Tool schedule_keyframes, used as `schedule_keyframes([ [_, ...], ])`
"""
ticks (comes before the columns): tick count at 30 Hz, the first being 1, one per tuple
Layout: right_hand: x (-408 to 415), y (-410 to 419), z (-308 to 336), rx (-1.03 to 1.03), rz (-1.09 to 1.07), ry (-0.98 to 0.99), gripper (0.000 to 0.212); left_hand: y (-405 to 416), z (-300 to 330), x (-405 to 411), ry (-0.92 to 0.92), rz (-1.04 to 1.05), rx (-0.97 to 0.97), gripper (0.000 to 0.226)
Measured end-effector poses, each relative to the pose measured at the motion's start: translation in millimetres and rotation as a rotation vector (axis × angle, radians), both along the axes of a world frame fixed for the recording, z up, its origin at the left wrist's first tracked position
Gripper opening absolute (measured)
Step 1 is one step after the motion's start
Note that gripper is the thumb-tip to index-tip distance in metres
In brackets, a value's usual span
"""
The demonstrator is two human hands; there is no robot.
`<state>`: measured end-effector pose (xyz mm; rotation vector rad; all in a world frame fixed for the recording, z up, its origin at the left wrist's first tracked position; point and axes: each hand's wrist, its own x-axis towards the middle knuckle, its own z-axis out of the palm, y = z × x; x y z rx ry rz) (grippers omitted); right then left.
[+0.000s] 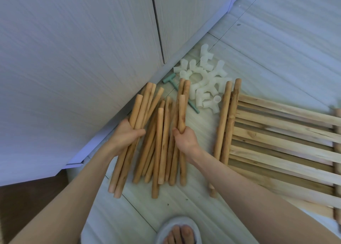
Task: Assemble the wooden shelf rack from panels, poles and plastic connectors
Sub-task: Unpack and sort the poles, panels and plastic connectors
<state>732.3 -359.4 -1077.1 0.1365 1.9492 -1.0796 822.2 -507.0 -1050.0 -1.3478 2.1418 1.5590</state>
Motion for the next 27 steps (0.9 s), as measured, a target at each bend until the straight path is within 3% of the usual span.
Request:
schedule_keyframes([
  [3,-3.4,-1.0,5.7,-0.060,-0.005,-0.034,0.032,-2.1,4.0,1.9,-0.013,0.011,0.053,0.019],
  [9,-0.2,1.0,13.5,-0.291,-0.177,-0.382,0.020,-0.1,11.6,4.9,-0.026,0.100,0.313,0.009],
  [15,4.4,5.1,13.1,-0.340,-0.166,-0.471,0.020,7.9,11.4,1.6,-0.027,0.144,0.382,0.006],
  [20,5.6,6.7,16.6,-0.403,-0.151,-0.497,0.021,9.9,11.0,3.0,-0.011,0.162,0.546,0.028],
  [23,5.4,7.8,17.2,-0.433,-0.150,-0.494,0.020,11.9,8.8,4.8,-0.031,0.172,0.482,0.057],
  [27,1.1,10.3,15.1,-0.473,-0.227,-0.527,0.016,12.1,5.2,7.5,-0.015,0.176,0.375,0.055],
])
